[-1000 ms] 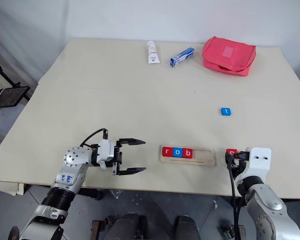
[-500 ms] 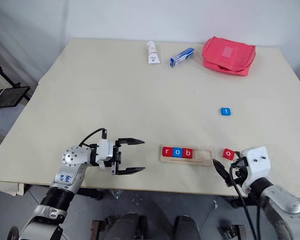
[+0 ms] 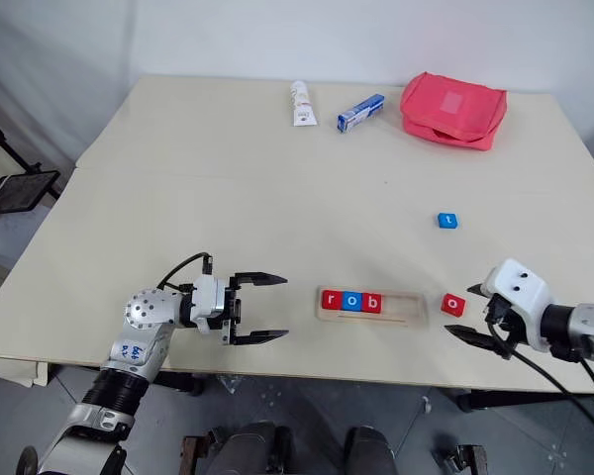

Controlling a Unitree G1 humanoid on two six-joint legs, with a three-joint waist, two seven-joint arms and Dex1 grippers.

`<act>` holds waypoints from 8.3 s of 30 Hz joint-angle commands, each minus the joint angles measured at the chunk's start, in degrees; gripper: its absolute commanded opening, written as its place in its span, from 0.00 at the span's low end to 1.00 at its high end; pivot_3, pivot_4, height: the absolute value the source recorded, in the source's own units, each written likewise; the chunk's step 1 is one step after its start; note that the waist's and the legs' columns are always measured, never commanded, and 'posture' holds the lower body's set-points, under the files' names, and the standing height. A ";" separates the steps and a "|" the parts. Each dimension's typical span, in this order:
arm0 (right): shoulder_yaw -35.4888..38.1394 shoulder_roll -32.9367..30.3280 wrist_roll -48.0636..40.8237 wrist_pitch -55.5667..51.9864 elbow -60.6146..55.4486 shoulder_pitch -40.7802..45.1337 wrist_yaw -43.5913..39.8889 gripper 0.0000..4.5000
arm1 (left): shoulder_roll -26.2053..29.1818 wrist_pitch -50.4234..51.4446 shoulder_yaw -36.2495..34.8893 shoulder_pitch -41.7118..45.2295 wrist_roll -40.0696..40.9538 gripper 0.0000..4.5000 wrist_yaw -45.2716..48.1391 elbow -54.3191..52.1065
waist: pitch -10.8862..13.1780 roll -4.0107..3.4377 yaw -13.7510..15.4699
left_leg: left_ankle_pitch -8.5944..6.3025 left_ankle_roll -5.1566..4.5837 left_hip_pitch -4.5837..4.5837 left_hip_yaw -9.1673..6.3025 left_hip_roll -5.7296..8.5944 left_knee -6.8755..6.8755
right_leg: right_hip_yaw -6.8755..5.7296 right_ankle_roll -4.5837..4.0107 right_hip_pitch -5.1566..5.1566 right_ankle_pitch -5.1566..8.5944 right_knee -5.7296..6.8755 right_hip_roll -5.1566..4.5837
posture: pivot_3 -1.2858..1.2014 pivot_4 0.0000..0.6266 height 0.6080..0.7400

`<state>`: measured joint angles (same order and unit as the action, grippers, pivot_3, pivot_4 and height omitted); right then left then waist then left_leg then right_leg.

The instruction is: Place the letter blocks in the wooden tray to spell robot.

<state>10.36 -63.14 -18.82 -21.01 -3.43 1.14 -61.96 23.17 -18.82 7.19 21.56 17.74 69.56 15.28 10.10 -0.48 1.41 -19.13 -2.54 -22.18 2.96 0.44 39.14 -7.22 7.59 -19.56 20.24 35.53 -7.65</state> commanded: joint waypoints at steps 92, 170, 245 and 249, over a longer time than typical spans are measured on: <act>3.37 22.73 5.95 -12.40 9.89 28.56 24.59 0.99 | -4.68 -3.12 1.13 1.97 -1.72 1.00 -3.59 1.97 | 0.02 0.02 -0.24 | 0.02 0.04 -0.10 -0.11 0.03 0.06 | -0.25 0.00 -0.07 0.00 0.13 -0.04 | 0.52 0.24 1.00; 14.83 46.37 -4.62 -28.30 -32.26 -8.49 54.23 0.63 | 3.28 4.70 -3.05 -4.53 1.31 1.00 -4.51 -8.48 | 0.00 -0.13 -0.24 | 0.03 0.08 0.01 -0.10 0.07 -0.10 | 0.63 0.00 -0.16 0.00 0.23 0.11 | 0.52 0.24 1.00; -20.39 1.92 13.00 -1.83 1.98 26.79 -14.56 0.33 | 0.01 3.03 -0.62 -9.07 -0.42 1.00 -9.09 -11.67 | 0.03 0.18 -0.10 | 0.03 0.02 -0.04 -0.11 0.00 0.07 | 0.31 0.02 0.05 -0.01 -0.10 0.01 | 0.52 0.24 1.00; -21.71 2.64 13.83 -0.68 3.31 27.55 -15.11 0.33 | 0.08 2.97 -0.59 -9.59 -0.49 1.00 -9.66 -12.12 | 0.03 0.18 -0.10 | 0.03 0.02 -0.04 -0.11 0.00 0.07 | 0.31 0.02 0.05 -0.01 -0.10 0.01 | 0.52 0.24 1.00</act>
<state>-11.70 -60.36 -5.52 -22.58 0.10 27.81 -76.56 23.16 -15.09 6.82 12.62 17.40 60.44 5.14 10.12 -0.30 1.31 -19.10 -2.52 -22.22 2.85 0.44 39.21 -6.92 7.61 -19.52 20.24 35.44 -7.64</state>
